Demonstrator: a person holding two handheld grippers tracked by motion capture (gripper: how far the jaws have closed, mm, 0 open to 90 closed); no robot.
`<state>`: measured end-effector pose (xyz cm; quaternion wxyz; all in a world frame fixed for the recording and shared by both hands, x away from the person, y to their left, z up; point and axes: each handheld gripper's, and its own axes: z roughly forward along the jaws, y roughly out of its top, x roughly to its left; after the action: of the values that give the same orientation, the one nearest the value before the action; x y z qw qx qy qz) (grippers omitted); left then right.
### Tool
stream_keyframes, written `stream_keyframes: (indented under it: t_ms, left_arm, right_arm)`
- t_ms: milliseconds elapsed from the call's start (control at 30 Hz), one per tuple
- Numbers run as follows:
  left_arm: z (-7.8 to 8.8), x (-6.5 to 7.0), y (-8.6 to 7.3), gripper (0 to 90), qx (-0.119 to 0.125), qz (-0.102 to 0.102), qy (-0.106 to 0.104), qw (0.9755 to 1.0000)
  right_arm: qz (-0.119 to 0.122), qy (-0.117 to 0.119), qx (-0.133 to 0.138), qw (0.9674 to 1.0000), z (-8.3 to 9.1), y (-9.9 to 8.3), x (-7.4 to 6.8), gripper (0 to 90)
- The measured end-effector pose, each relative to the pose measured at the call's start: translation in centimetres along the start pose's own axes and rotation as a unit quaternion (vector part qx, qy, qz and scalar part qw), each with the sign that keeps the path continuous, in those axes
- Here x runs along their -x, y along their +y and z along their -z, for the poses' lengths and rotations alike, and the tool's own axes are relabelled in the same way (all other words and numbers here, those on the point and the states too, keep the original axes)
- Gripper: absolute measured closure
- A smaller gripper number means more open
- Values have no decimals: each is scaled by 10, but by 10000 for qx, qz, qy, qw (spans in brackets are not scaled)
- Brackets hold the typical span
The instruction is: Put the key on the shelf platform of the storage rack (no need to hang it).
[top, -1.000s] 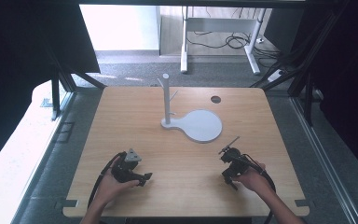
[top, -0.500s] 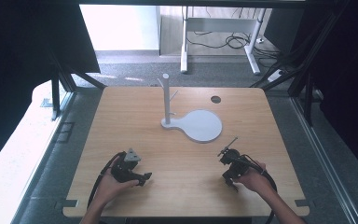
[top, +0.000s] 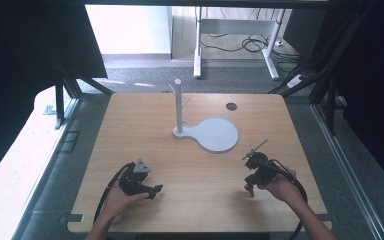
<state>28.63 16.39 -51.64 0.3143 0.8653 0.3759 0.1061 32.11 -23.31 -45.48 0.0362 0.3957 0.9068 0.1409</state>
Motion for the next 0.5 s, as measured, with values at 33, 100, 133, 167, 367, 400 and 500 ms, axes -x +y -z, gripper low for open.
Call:
stream_keyframes:
  t_ms: [33,100,133,167,367,400,500]
  left_arm:
    - [0,0,0,215,2,1,1,10000]
    - [0,0,0,215,-5,2,1,10000]
    - [0,0,0,215,-3,0,1,10000]
    - [0,0,0,215,-2,2,2,10000]
    - [0,0,0,215,-6,4,9,10000]
    - [0,-1,0,215,3,-4,8,10000]
    - [0,-1,0,215,12,10,9,10000]
  right_arm:
    - [-7,0,32,10000,3,0,1,896]
    - [-31,-43,95,9999,7,0,2,896]
    - [-38,-48,127,9999,9,0,3,896]
    - [-43,-51,152,9999,11,0,4,896]
    - [-54,-100,245,9996,21,0,6,896]
    - [-40,-128,276,9995,22,0,6,896]
    - [-47,-135,338,9993,27,1,6,896]
